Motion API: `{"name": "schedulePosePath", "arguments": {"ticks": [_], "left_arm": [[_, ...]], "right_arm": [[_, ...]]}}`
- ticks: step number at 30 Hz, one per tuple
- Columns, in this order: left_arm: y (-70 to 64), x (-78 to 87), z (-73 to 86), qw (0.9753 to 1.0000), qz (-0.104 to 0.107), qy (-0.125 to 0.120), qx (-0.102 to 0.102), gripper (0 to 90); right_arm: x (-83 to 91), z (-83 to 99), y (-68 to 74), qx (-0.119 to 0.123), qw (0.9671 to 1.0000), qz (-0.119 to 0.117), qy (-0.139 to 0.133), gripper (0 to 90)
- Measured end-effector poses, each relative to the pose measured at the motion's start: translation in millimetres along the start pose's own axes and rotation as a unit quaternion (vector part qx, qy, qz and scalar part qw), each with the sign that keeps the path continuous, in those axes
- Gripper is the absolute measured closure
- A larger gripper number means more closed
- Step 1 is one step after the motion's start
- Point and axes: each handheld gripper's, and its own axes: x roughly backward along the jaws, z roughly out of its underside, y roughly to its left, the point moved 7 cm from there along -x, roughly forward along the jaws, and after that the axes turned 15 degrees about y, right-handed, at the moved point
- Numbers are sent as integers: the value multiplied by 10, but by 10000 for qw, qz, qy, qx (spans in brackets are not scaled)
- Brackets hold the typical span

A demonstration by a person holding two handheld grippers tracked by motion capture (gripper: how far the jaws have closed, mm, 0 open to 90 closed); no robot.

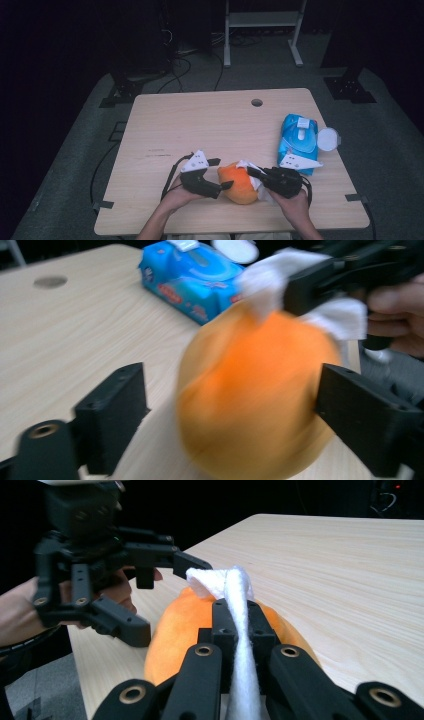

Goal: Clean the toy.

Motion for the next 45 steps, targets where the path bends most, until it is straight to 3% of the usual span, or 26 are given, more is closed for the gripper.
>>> {"name": "schedulePosePath", "arguments": {"ticks": [3,4,5,8,11,13,15,16,17,19,21,23,25,27,29,31,32,36,38,41,44,45], "left_arm": [[-23,-145,85,9990,417,132,44,90],[-56,-178,87,9980,623,109,36,109],[-99,-185,78,9970,776,52,-32,199],[-191,-75,-59,9977,622,-174,-179,371],[-243,129,-187,9968,564,-471,-319,402],[-209,150,-146,9979,421,-341,-351,402],[-151,32,-3,9992,290,-35,-280,397],[-139,1,30,9989,401,-138,-181,392],[-129,-11,31,9991,376,-127,-159,379],[-161,-22,-1,9993,249,-17,-282,284],[-204,-65,12,9988,254,93,-408,202],[-236,-86,38,9982,316,159,-493,221],[-239,-58,52,9976,213,236,-617,297],[-237,-39,72,9973,231,255,-654,320],[-227,-39,87,9975,234,218,-637,325],[-233,-56,79,9975,257,191,-634,316],[-246,-68,76,9969,271,233,-706,309],[-329,-92,90,9943,353,333,-947,316],[-340,-83,92,9936,345,362,-1009,318],[-315,-71,87,9946,334,315,-929,308],[-252,-104,57,9974,191,280,-632,177],[-236,-137,66,9979,238,306,-518,134]], "right_arm": [[2,3,-17,-64,9999,-77,-33,858],[-5,1,-7,-69,9999,-100,-27,857],[-6,-3,-2,-65,9999,-96,-31,857],[45,-53,20,-144,9995,-209,-181,857],[113,-140,101,-125,9984,-400,-381,857],[82,-146,137,-53,9985,-419,-349,856],[-25,-76,96,-104,9991,-393,-141,856],[-90,-19,52,-201,9991,-379,-10,856],[-142,37,5,-269,9989,-380,52,856],[-166,65,-20,-382,9984,-420,37,857],[-140,11,64,-191,9991,-389,22,856],[-144,-35,176,12,9990,-454,32,855],[-169,-41,190,110,9991,-414,62,855],[-160,-15,97,-58,9993,-375,38,855],[-139,40,-34,-127,9998,-129,91,856],[-113,80,-75,-235,9996,-124,83,856],[-109,79,-44,-209,9997,-110,93,856],[-152,-15,223,128,9989,-446,69,854],[-164,-51,239,188,9988,-441,75,853],[-160,-2,68,26,9998,-135,146,853],[-126,87,-50,-175,9997,-35,177,854],[-115,96,-47,-184,9997,-32,177,856]]}}
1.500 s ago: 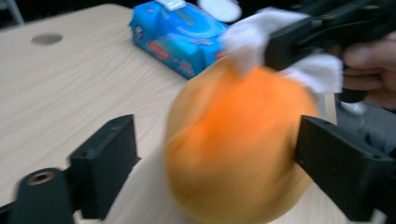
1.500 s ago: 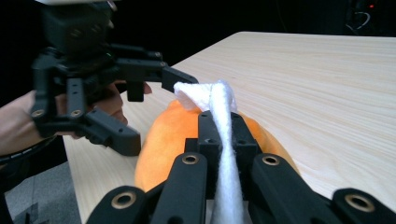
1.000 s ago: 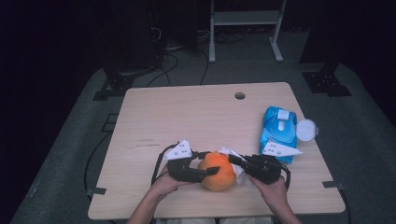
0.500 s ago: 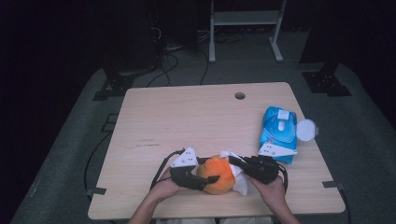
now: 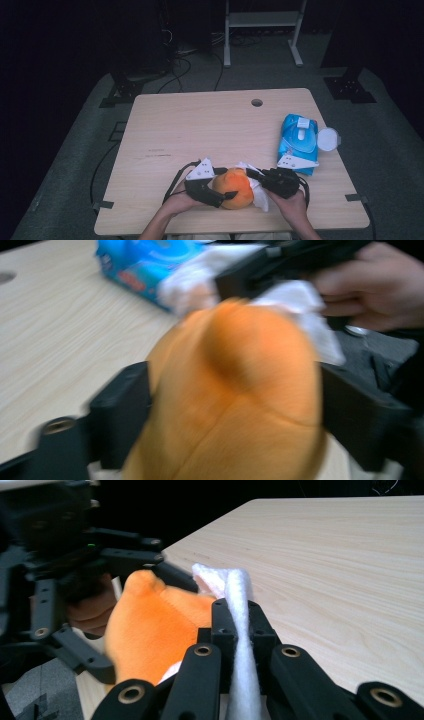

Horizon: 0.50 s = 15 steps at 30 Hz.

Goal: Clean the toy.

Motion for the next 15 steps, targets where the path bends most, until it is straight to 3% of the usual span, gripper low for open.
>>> {"name": "schedulePosePath", "arguments": {"ticks": [2,5,7,9,12,13,15], "left_arm": [[-12,-52,26,9999,152,-3,35,137],[-85,-64,9,9997,88,90,-215,249],[-89,-46,15,9996,65,101,-255,276],[-64,-20,30,9998,59,76,-195,284],[-19,6,31,10000,49,-26,-19,300],[-12,4,25,10000,56,-52,20,307],[0,3,-3,9997,63,-125,184,318]], "right_arm": [[18,-25,80,-29,9998,-180,-68,856],[10,-119,308,295,9980,-534,-162,856],[-8,-148,369,458,9975,-515,-150,855],[-11,-127,283,372,9984,-407,-132,855],[9,-16,18,81,10000,-27,-5,856],[30,8,-17,-43,10000,-82,-36,857],[57,-8,40,35,9999,-93,-84,858]]}}
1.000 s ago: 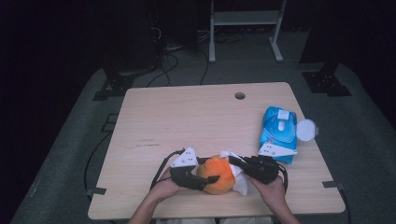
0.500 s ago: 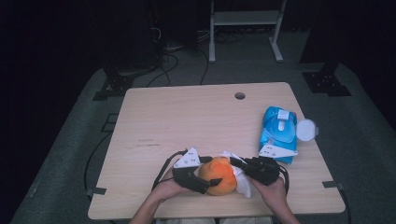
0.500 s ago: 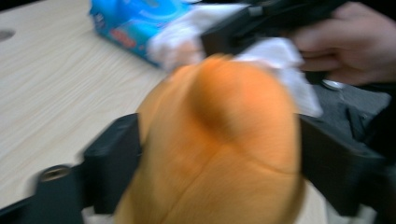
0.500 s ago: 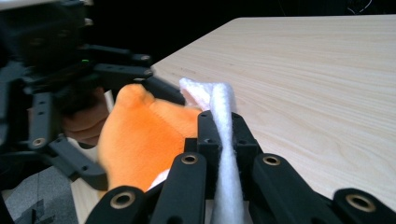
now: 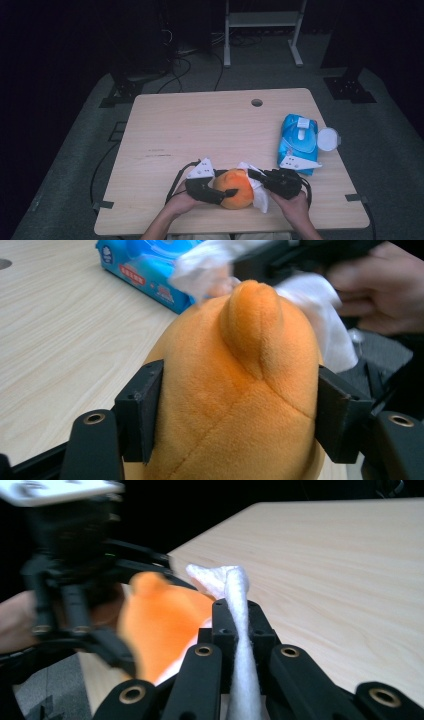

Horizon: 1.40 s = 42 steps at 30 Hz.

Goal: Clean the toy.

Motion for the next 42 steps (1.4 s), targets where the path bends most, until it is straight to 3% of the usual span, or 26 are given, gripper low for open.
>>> {"name": "schedulePosePath", "arguments": {"ticks": [3,6,8,10,12,15,17,20,22,24,26,28,31,33,36,38,39,42], "left_arm": [[29,44,-90,9991,-49,-312,267,343],[12,131,-209,9974,-279,-627,203,354],[-61,156,-258,9969,-434,-657,-78,357],[-131,114,-267,9941,-813,-546,-469,358],[-165,51,-233,9915,-1003,-432,-703,357],[-92,-50,-117,9919,-1072,-180,-658,357],[-43,-62,-47,9947,-876,-242,-489,356],[-44,-41,-18,9961,-757,-166,-422,290],[-40,-41,11,9967,-695,-111,-400,204],[-34,-32,33,9973,-613,-55,-394,156],[-54,-41,38,9972,-607,-2,-443,169],[-111,-55,34,9943,-769,104,-736,256],[-150,-47,35,9912,-920,74,-954,337],[-158,-34,36,9895,-983,23,-1061,371],[-150,-29,26,9898,-976,4,-1036,376],[-161,-48,19,9895,-966,15,-1074,375],[-170,-56,15,9890,-961,34,-1122,372],[-203,-82,16,9883,-928,58,-1210,351]], "right_arm": [[21,-135,255,291,9986,-406,-185,858],[33,-268,494,650,9961,-531,-275,857],[52,-325,584,751,9950,-559,-354,856],[76,-363,607,814,9946,-472,-429,856],[80,-366,532,770,9956,-303,-440,857],[26,-251,301,549,9982,-97,-222,857],[-32,-111,123,312,9995,55,-13,857],[-73,44,-41,30,9999,41,146,856],[-60,45,-4,100,9997,56,194,857],[-52,9,130,248,9995,-65,166,856],[-58,-54,279,423,9986,-308,83,856],[-91,-119,356,592,9977,-322,64,855],[-111,-140,251,464,9987,-227,33,854],[-88,-95,46,190,9998,-5,4,854],[-75,58,-237,-234,9994,217,150,856],[-69,94,-230,-323,9993,123,152,858],[-68,71,-176,-217,9996,110,153,858],[-50,-60,92,79,9997,-214,6,857]]}}
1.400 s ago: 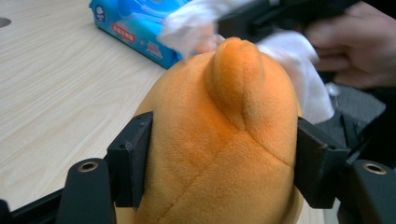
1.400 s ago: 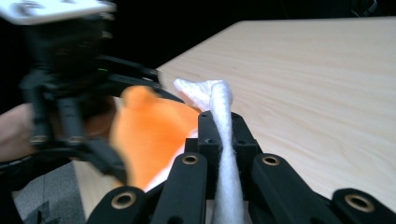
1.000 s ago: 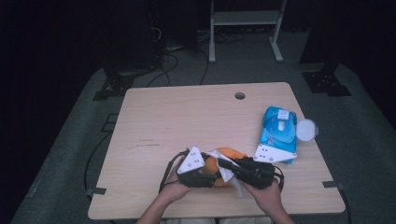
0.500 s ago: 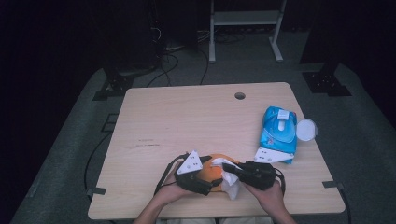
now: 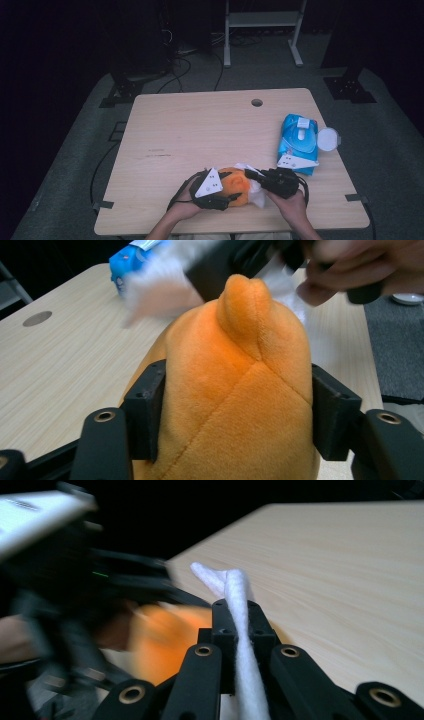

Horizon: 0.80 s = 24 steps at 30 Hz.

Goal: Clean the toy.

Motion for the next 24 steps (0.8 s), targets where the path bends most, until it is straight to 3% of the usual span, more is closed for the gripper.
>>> {"name": "schedulePosePath", "arguments": {"ticks": [2,4,8,10,13,15,17,20,24], "left_arm": [[-23,1,8,9999,-1,52,-126,336],[-20,14,24,9999,4,49,-139,330],[64,43,46,9999,-21,25,151,328],[89,36,48,9997,24,8,256,325],[100,20,27,9993,-44,50,371,315],[129,4,13,9983,-35,45,579,313],[113,-23,-14,9984,-25,55,560,311],[0,-58,-25,9997,35,130,198,309],[42,-21,27,9995,100,111,292,313]], "right_arm": [[-17,-56,156,289,9996,-71,7,856],[-35,-55,171,418,9991,18,74,854],[-7,81,-139,-11,9993,331,189,855],[24,143,-209,-213,9992,280,187,856],[43,117,-99,-133,9998,75,124,857],[40,44,68,-13,9997,-261,4,857],[1,-34,255,246,9986,-475,-36,856],[-90,-98,388,615,9975,-326,94,856],[-70,-97,215,340,9993,-126,-44,856]]}}
